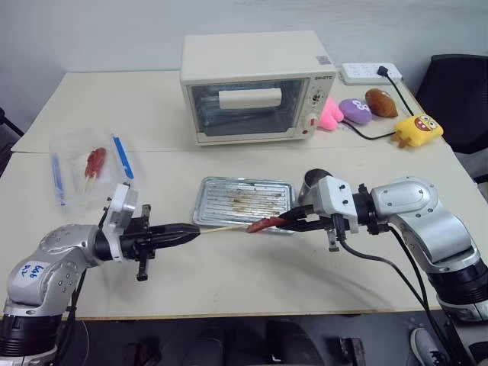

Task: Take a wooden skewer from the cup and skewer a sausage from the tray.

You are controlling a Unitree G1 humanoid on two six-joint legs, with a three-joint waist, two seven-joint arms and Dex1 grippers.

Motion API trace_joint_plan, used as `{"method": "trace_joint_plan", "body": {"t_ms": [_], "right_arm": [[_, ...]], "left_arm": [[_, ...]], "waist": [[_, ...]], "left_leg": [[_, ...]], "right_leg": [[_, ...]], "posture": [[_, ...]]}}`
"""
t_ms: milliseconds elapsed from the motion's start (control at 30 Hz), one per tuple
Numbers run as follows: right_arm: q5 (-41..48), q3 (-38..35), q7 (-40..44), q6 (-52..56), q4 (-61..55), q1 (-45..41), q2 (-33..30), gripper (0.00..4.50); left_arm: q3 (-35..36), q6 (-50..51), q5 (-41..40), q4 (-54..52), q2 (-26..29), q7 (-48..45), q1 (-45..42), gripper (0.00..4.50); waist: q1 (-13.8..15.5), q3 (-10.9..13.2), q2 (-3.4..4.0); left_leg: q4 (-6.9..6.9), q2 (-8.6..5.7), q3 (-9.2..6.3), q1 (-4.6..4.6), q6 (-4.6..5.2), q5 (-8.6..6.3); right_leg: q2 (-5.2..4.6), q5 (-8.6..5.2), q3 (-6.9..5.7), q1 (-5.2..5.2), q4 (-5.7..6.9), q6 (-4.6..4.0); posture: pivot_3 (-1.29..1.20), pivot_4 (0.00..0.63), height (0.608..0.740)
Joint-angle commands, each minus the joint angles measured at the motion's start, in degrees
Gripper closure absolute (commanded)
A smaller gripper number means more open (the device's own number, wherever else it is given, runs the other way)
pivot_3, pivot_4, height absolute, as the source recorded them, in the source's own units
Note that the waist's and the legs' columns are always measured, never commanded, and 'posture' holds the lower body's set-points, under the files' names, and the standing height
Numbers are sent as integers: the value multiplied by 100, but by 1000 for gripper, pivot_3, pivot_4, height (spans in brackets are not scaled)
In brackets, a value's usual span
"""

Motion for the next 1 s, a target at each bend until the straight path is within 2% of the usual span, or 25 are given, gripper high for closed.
{"method": "trace_joint_plan", "body": {"t_ms": [33, 1000], "right_arm": [[45, -142, 24, -90, -80, 16, -73, 4291], [22, -18, -53, -56, -128, -53, 54, 4291]], "left_arm": [[239, 34, -122, -30, 167, -126, 83, 4500], [-103, 21, -10, -3, -44, -61, -117, 4500]], "waist": [[0, 0, 0], [2, 0, 0]], "left_leg": [[0, 0, 0, 0, 0, 0], [2, 0, 0, 0, 0, 0]], "right_leg": [[0, 0, 0, 0, 0, 0], [0, 0, 0, 0, 1, 0]], "posture": [[0, 150, 740], [0, 150, 740]]}}
